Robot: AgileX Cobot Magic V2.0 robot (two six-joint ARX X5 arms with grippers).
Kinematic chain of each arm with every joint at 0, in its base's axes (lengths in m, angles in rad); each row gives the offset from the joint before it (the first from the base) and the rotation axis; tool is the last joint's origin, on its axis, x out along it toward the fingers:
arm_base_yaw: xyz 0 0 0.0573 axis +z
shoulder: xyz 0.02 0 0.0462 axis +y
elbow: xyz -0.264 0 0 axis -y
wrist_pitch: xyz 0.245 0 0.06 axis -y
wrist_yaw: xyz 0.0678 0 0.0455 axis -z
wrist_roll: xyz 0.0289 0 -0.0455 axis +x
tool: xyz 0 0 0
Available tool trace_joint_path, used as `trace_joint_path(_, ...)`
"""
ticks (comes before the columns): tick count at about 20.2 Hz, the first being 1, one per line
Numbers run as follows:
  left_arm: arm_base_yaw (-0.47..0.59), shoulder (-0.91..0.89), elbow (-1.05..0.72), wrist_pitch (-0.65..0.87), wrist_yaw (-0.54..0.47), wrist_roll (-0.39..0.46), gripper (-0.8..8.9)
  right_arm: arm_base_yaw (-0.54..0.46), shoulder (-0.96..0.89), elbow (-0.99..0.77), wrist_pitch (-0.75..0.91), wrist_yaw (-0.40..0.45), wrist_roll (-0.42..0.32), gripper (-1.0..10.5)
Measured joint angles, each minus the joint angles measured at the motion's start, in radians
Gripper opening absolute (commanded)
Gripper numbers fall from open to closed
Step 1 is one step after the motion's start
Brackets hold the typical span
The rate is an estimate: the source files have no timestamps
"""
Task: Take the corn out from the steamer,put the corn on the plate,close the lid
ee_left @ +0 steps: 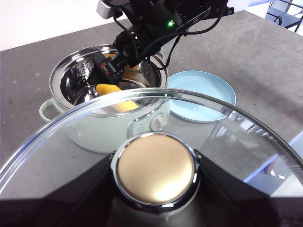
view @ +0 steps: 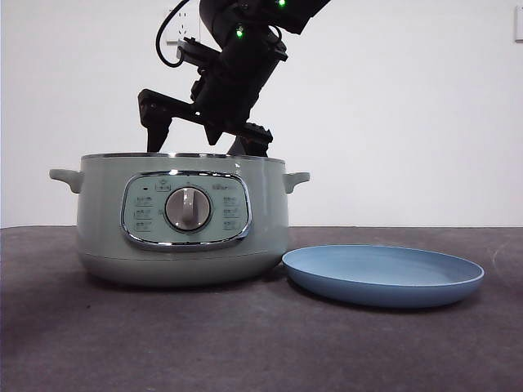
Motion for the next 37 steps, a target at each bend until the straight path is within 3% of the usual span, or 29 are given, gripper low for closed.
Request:
trace_joint_path(11, 0.000, 0.000, 0.000, -0.036, 0.000, 0.000, -0.07, 0.032, 0.079, 0.000, -0.028, 0.072, -0.003, 5.8)
trace_joint_path(13, 0.000, -0.001, 0.000, -0.039, 0.001, 0.000, -0.07, 0.031, 0.079, 0.000, -0.032, 0.072, -0.003, 4.9)
trace_joint_path(19, 0.000, -0.002, 0.000, -0.039, 0.026, 0.000, -0.07, 0.032, 0.087, 0.006, -0.072, 0.103, -0.006, 4.5)
trace_joint_path(22, 0.000, -0.002, 0.000, -0.039, 0.026, 0.000, -0.07, 0.034, 0.092, 0.006, -0.077, 0.120, -0.006, 1.2)
trace_joint_path(24, 0.000, -0.002, 0.000, -0.039, 0.026, 0.000, -0.07, 0.036, 0.092, 0.006, -0.075, 0.119, -0.006, -0.1)
trace_joint_path(31, 0.000, -0.002, 0.000, -0.039, 0.026, 0.000, -0.07, 0.039, 0.051, 0.005, -0.050, 0.120, -0.012, -0.1)
trace_joint_path(37, 0.000, -0.002, 0.000, 0.005, 0.026, 0.000, -0.07, 0.036, -0.260, 0.006, -0.148, 0.124, -0.072, -0.1)
